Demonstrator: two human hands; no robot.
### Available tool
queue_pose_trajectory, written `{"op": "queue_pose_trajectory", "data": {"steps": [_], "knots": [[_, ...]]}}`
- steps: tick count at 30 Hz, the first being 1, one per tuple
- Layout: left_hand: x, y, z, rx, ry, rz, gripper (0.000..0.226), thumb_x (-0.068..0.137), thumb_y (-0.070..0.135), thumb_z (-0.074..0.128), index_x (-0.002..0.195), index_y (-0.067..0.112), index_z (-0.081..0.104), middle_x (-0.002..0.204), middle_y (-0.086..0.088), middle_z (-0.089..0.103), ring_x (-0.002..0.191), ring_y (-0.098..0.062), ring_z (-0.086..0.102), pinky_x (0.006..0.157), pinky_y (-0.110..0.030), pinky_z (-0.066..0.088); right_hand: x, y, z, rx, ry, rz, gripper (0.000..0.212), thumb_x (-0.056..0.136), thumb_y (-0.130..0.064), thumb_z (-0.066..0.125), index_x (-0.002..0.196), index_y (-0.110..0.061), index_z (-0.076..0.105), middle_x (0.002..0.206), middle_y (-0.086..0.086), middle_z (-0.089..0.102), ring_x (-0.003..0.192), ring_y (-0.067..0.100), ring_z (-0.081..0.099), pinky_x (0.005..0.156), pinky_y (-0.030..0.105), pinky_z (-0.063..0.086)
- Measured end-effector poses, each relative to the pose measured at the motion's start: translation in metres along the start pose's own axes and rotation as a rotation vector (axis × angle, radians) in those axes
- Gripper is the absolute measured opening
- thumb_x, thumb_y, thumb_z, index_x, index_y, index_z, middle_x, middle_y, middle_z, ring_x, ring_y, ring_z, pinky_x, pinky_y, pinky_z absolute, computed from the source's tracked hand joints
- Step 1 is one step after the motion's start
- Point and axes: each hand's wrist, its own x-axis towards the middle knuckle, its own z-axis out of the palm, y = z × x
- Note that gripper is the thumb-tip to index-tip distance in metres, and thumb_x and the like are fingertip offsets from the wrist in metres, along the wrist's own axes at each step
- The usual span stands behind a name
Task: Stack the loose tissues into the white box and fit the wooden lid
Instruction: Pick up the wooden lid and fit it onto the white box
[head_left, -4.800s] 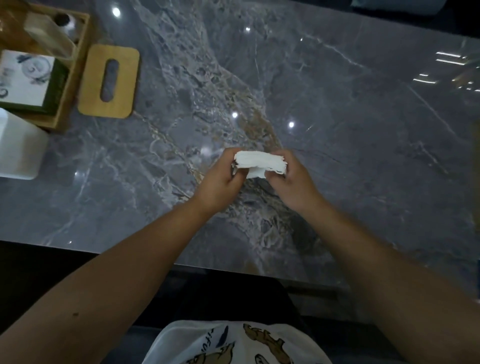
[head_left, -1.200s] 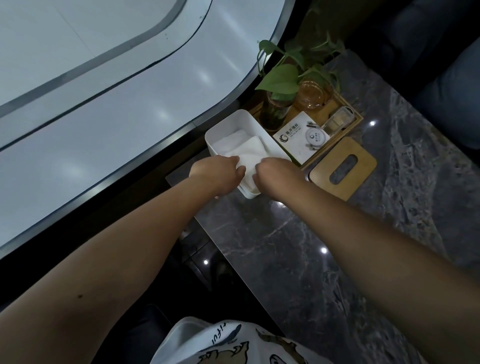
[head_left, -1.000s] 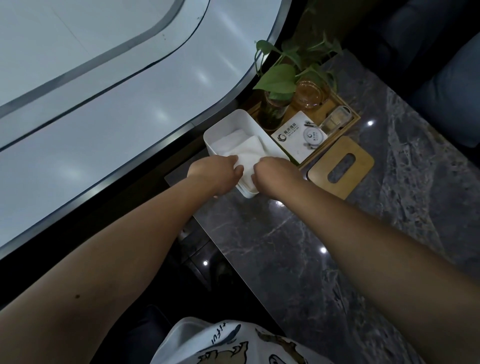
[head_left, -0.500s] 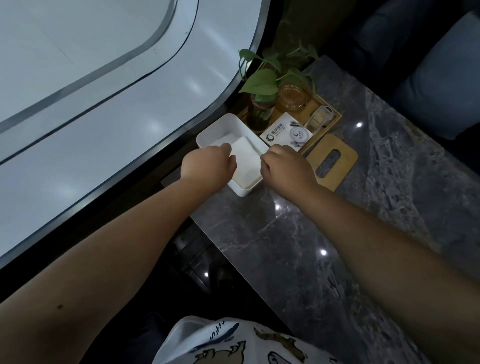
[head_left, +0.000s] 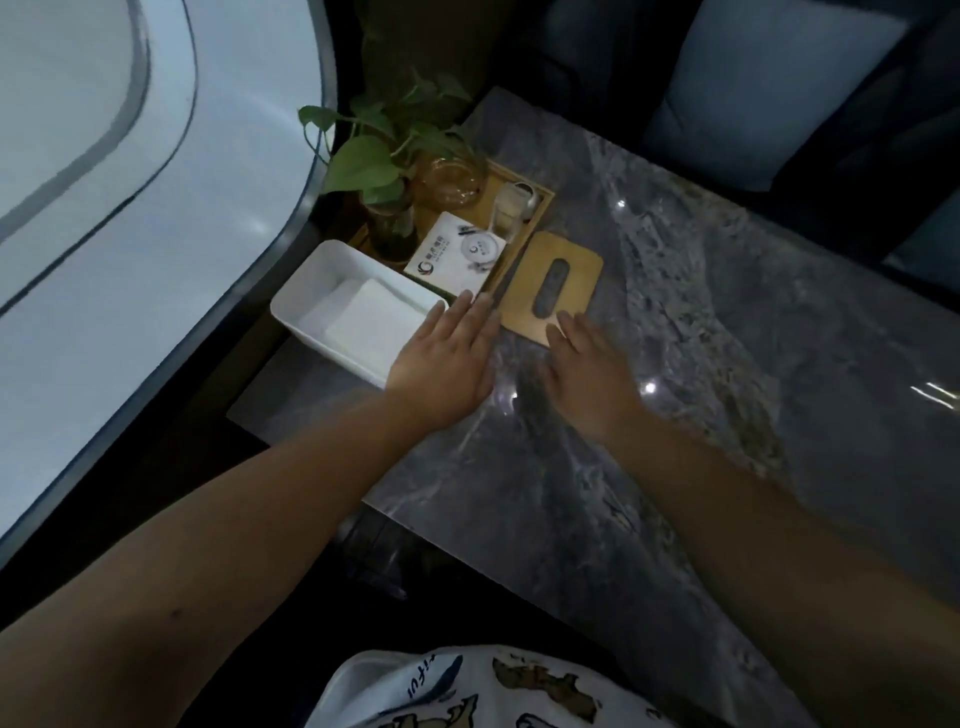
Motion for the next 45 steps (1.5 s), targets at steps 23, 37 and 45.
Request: {"op": "queue_pose_trajectory", "data": {"steps": [23, 37, 45], "knots": [[0.029, 0.075, 0.087, -0.018, -0.273, -0.022, 0.070, 0.100, 0.049, 0.017, 0.153, 0.007, 0.001, 0.163, -0.012, -0.002, 0.150, -0.025, -0.007, 0.122, -0.043, 0.005, -0.054, 0.044, 0.062, 0.056, -0.267, 0.054, 0.057, 0.101, -0.033, 0.028, 0.150, -0.006, 0.019, 0.161, 0.008, 0.010, 0.149, 0.023, 0.011, 0.121, 0.039, 0.011], [-0.041, 0.155, 0.089, -0.059, -0.312, -0.041, 0.072, 0.099, 0.053, 0.021, 0.153, 0.009, 0.002, 0.163, -0.009, -0.005, 0.150, -0.024, -0.007, 0.121, -0.043, 0.006, -0.155, 0.060, 0.078, 0.117, -0.162, -0.002, 0.059, 0.092, -0.032, 0.025, 0.138, -0.002, 0.045, 0.150, 0.015, 0.040, 0.139, 0.032, 0.036, 0.113, 0.049, 0.032], [0.000, 0.145, 0.070, -0.720, -0.053, -0.373, 0.050, 0.097, 0.034, 0.039, 0.134, 0.002, 0.044, 0.136, -0.021, 0.048, 0.125, -0.036, 0.046, 0.105, -0.043, 0.038, -0.118, 0.066, 0.056, 0.814, 0.022, 0.492, 0.030, 0.093, -0.023, 0.039, 0.112, -0.006, 0.056, 0.110, 0.014, 0.060, 0.096, 0.027, 0.059, 0.083, 0.039, 0.049]]}}
